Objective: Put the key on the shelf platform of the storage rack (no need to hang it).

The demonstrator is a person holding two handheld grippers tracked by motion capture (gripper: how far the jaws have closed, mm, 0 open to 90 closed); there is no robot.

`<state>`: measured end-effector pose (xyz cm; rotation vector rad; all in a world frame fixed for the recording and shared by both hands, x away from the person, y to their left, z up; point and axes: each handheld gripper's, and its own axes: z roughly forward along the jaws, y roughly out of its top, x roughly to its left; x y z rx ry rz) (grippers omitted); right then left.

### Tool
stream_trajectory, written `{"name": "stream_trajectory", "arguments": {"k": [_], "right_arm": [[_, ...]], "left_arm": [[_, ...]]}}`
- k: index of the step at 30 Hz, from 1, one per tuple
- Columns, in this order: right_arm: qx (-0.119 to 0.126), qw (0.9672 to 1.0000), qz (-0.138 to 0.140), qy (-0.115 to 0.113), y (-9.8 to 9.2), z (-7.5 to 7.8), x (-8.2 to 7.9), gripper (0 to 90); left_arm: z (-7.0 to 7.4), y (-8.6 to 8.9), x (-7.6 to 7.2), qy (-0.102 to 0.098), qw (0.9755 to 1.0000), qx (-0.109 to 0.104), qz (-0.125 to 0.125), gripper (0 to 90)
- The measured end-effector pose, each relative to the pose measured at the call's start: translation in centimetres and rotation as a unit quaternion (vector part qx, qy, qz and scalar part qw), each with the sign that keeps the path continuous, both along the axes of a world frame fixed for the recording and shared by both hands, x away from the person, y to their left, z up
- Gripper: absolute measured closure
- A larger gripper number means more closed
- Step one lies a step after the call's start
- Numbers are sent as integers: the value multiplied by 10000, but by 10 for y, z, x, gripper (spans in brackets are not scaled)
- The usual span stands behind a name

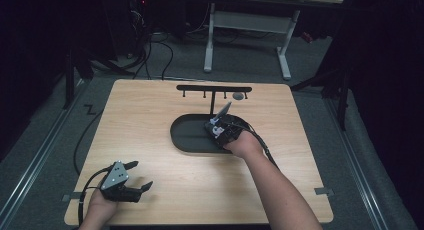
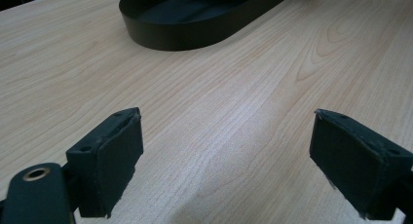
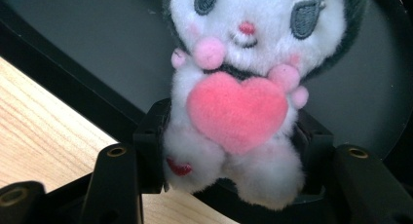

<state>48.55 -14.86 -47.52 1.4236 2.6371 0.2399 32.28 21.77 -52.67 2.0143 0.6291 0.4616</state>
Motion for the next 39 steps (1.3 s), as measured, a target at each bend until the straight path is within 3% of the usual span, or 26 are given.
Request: {"name": "stream_trajectory", "arguments": {"k": [6, 12, 13, 26, 39], "right_arm": [[2, 10000, -6, -26, 1, 0, -1, 316], [101, 9998, -7, -181, -1, 7, -4, 269], [155, 9996, -110, -185, -1, 9, -5, 266], [292, 9984, 14, -489, -7, 23, -23, 256], [614, 9941, 51, -894, -23, 30, -60, 252]], "left_arm": [[0, 0, 0, -1, 10000, 4, 8, 127], [0, 0, 0, -8, 10000, 9, 5, 127], [0, 0, 0, -8, 10000, 11, 5, 127], [0, -1, 1, 3, 10000, 59, -11, 127], [-1, -4, 0, 5, 9999, 113, -9, 127]]}}
